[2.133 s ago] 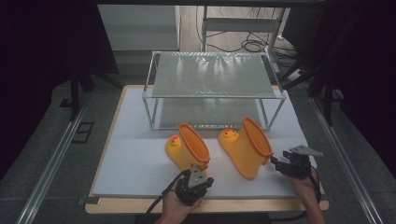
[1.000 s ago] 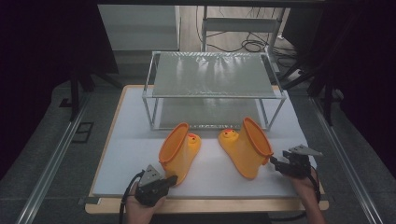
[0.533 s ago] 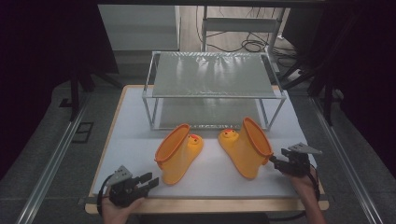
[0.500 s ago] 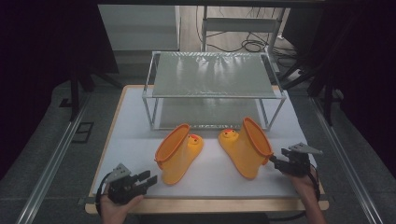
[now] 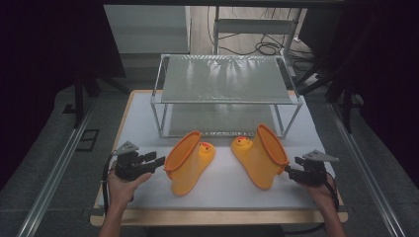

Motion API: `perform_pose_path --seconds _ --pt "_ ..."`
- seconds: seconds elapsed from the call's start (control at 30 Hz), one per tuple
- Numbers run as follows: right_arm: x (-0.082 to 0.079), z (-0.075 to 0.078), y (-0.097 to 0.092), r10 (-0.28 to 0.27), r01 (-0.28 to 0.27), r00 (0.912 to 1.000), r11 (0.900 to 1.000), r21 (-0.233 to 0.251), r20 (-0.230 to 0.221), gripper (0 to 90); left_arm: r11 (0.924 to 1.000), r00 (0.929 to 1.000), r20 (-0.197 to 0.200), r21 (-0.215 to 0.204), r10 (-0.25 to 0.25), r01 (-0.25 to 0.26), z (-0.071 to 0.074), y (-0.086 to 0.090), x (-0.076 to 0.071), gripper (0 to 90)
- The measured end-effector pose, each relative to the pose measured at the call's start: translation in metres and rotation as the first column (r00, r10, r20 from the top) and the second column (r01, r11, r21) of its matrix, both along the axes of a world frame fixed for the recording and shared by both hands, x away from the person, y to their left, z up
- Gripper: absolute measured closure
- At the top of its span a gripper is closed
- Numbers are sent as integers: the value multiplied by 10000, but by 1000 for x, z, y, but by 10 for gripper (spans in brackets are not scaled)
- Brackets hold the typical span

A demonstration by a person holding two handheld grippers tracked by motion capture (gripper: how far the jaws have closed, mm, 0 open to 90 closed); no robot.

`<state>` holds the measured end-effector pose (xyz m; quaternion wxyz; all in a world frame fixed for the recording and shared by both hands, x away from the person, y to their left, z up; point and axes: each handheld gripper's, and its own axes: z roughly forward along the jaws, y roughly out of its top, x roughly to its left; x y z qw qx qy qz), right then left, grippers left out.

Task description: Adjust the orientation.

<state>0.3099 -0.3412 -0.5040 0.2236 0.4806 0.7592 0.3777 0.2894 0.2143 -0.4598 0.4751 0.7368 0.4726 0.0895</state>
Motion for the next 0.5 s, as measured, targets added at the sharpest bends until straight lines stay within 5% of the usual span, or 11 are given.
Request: perform_pose_path --seconds 0.5 --pt "-2 1 -6 57 -57 10000 9998 -174 15 401 10000 10000 -10 36 92 -92 -4 0 -2 472"
